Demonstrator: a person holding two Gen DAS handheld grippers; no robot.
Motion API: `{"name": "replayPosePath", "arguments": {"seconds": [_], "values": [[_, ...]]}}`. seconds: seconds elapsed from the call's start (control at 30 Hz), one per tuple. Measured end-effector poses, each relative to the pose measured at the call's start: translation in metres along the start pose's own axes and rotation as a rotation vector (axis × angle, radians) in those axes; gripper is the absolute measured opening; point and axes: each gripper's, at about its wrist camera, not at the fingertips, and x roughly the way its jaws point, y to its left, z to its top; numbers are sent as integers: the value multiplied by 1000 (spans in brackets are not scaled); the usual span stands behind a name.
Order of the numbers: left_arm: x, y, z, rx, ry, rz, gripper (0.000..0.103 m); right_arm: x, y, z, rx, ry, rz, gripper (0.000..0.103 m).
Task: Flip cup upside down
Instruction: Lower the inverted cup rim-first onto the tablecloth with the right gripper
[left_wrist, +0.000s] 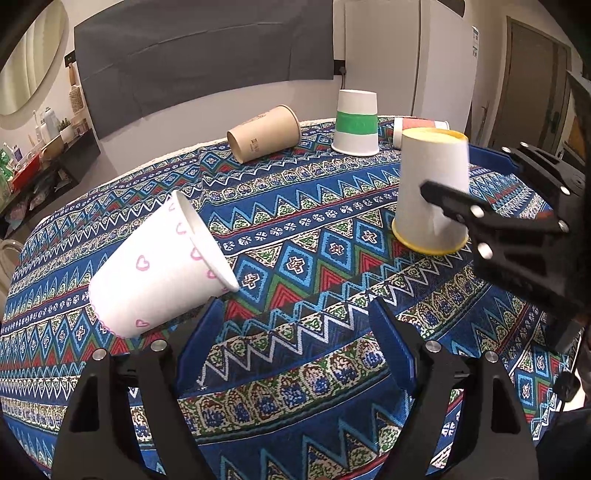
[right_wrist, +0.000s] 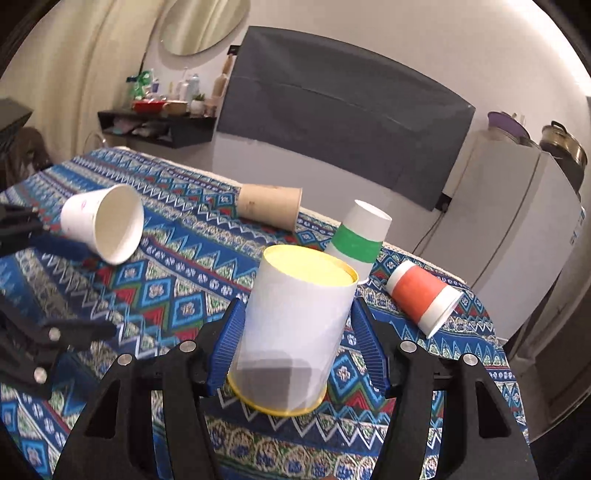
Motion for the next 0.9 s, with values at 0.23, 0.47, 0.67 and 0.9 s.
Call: {"name": "replayPosePath", "arguments": {"seconds": [0.23,0.47,0.67,0.9], "values": [[-1,-17,1,-8,-11,14,90,-17,-6,-17,18,9,34,74],[-7,-38,-6,15,-45,56,97,-44,-18,-40,68,28,17,90],[-14,-51,-13,7,-53,64,97,-58,-33,-50,163,14,41,93],[-33,-67,-20,7,-120,109,97,-68,-55,-59,353,-18,78,93]]}}
